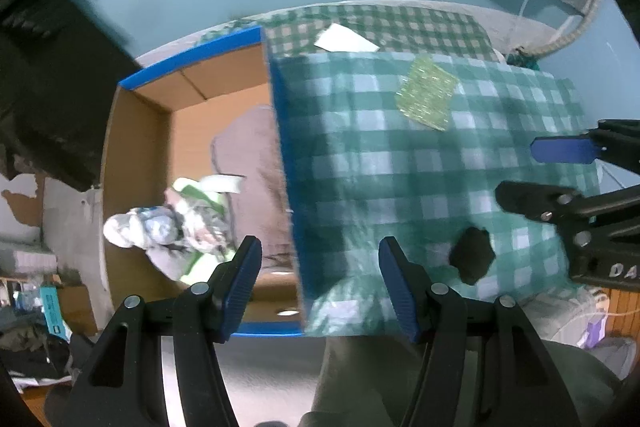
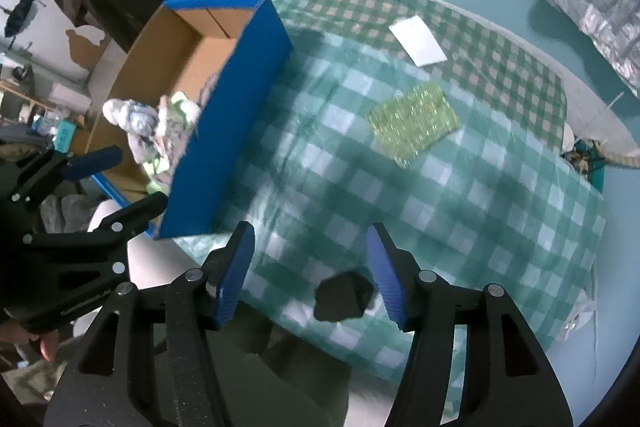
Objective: Organize soft objects
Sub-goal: 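Withdraw both open tools from the box back over the checked cloth, then close the right tool on the black sock while the left tool moves toward the green pad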
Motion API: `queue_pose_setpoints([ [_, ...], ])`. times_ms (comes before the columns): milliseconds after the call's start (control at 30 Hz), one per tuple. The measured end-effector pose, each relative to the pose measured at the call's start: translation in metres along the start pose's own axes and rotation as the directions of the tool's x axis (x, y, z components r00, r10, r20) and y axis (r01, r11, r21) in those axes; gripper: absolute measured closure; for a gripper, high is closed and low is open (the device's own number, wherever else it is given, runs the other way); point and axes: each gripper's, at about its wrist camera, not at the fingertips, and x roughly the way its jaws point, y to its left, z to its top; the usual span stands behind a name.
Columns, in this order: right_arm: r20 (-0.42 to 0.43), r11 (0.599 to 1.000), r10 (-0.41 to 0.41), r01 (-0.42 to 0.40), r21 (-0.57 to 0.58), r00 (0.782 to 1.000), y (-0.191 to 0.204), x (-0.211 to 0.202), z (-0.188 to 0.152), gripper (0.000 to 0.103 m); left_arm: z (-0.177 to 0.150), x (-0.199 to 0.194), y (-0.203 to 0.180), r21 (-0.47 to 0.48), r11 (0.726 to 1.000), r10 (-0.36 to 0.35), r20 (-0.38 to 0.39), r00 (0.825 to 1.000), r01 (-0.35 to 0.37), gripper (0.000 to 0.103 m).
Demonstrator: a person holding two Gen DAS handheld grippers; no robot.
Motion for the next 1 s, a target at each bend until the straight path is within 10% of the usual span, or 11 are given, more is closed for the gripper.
queue_pose_setpoints([
  [1000, -0.196, 0.996, 0.046, -0.03, 0.086, 0.98, -0.04, 0.102, -0.074, 0.039, -0.035, 0.085, -0.055, 0.072, 0.997, 0.011, -0.145, 0.989, -0.001, 0.04],
])
